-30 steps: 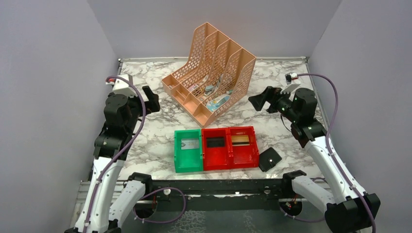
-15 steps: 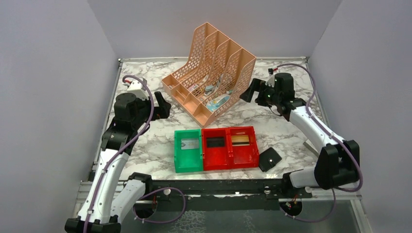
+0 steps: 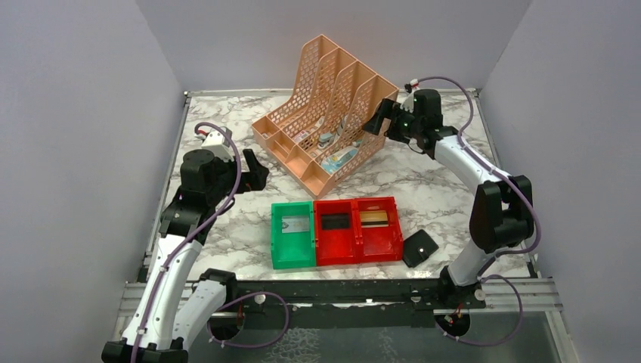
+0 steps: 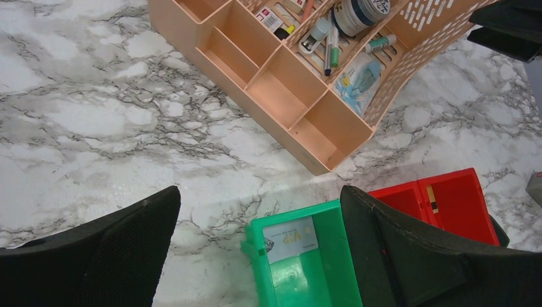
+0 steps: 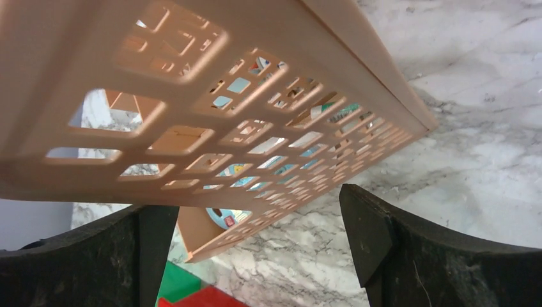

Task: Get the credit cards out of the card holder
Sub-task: Move the distractor to the center of the board, then move the storage box to the center of the board.

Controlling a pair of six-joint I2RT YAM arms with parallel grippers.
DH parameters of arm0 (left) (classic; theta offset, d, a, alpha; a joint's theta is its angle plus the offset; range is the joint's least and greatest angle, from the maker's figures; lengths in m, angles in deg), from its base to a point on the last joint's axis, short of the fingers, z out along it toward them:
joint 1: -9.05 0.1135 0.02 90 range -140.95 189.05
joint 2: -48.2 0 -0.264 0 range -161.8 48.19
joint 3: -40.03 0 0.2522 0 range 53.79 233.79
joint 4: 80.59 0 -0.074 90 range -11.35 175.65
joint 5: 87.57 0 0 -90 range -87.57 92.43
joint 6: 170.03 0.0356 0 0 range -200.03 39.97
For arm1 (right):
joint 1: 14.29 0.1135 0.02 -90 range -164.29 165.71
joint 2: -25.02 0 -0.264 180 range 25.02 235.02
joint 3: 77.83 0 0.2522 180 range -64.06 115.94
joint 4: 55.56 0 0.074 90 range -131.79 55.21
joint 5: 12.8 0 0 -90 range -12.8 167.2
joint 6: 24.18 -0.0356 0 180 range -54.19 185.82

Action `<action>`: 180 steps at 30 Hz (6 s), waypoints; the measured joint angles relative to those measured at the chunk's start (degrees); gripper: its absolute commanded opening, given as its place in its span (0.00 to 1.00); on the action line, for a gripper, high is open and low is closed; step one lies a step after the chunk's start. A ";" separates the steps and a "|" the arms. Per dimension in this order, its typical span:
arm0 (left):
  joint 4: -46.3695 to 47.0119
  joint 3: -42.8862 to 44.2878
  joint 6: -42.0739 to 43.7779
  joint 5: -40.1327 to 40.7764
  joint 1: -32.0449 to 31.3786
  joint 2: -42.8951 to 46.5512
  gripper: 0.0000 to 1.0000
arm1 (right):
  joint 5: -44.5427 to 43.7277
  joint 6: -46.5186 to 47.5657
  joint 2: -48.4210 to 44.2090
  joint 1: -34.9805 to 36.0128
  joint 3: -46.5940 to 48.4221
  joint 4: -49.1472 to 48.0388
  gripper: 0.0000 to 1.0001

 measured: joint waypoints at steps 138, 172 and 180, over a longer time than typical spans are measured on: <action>5.97 54.03 10.49 -11.34 -4.48 -71.56 0.93 | -26.05 5.42 -12.83 30.12 -19.56 14.64 0.36; 14.08 11.34 5.86 -11.37 -5.25 -36.46 0.93 | -32.46 10.88 6.14 10.29 -0.46 5.18 0.33; 15.04 4.04 3.63 -11.34 -5.90 -31.50 0.93 | -31.30 9.42 11.08 7.85 5.14 4.74 0.31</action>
